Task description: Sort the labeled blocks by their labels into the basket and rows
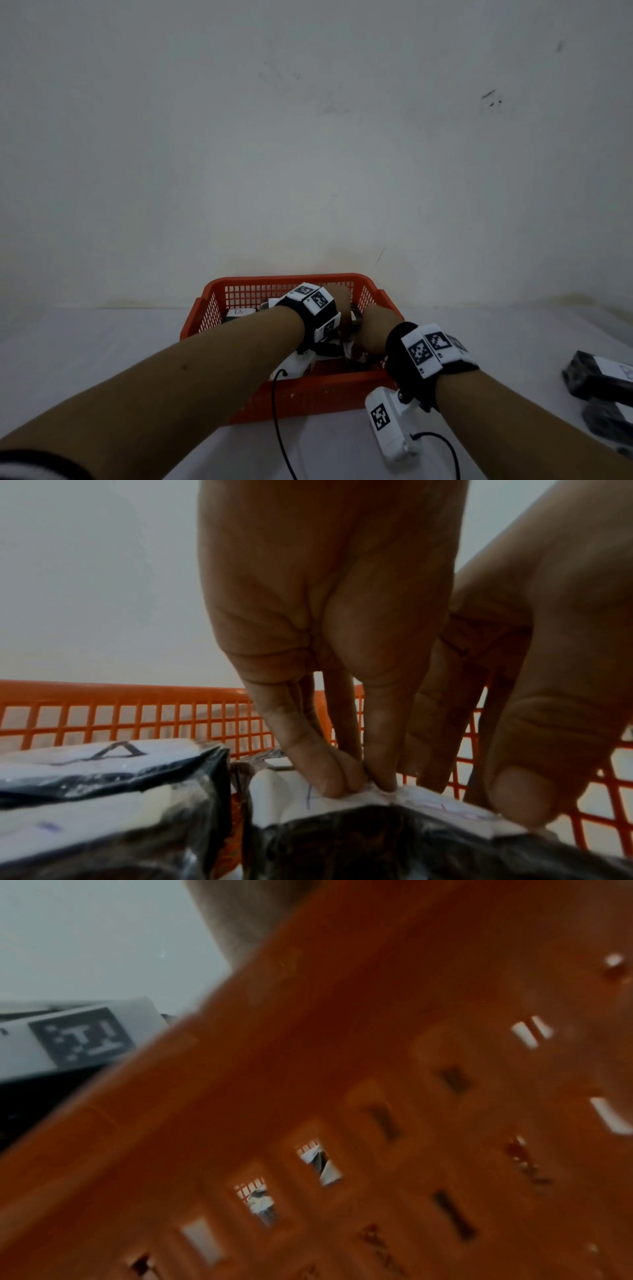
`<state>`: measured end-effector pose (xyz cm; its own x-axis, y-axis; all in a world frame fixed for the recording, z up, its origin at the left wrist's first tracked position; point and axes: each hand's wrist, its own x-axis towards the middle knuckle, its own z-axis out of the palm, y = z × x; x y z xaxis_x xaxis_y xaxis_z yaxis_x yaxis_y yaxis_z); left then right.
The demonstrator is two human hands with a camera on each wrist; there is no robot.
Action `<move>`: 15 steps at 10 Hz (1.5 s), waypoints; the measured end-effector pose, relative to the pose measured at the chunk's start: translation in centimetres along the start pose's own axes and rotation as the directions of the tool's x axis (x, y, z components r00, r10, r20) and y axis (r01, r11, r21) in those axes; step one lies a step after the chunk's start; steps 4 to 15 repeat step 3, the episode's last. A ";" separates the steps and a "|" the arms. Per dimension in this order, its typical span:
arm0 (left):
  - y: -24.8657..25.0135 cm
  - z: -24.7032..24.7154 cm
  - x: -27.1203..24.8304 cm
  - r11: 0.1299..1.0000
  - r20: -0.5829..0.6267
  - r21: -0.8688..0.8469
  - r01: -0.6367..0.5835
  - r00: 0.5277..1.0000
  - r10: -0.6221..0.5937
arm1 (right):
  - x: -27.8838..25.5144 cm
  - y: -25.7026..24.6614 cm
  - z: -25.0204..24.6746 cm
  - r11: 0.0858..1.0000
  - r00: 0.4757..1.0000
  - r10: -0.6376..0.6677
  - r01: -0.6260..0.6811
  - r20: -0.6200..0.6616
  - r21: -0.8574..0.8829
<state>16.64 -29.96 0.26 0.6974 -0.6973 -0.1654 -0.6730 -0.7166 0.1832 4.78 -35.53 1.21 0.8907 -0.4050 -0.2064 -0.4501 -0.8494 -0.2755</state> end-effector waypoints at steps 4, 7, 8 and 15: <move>-1.1 -4.6 -4.0 0.973 -0.097 -0.220 -0.074 0.994 0.054 | -1.7 0.7 -2.1 0.992 0.924 -0.108 0.124 -0.367 0.018; -1.1 -4.6 -4.0 0.973 -0.097 -0.220 -0.074 0.994 0.054 | -1.7 0.7 -2.1 0.992 0.924 -0.108 0.124 -0.367 0.018; -1.1 -4.6 -4.0 0.973 -0.097 -0.220 -0.074 0.994 0.054 | -1.7 0.7 -2.1 0.992 0.924 -0.108 0.124 -0.367 0.018; -1.1 -4.6 -4.0 0.973 -0.097 -0.220 -0.074 0.994 0.054 | -1.7 0.7 -2.1 0.992 0.924 -0.108 0.124 -0.367 0.018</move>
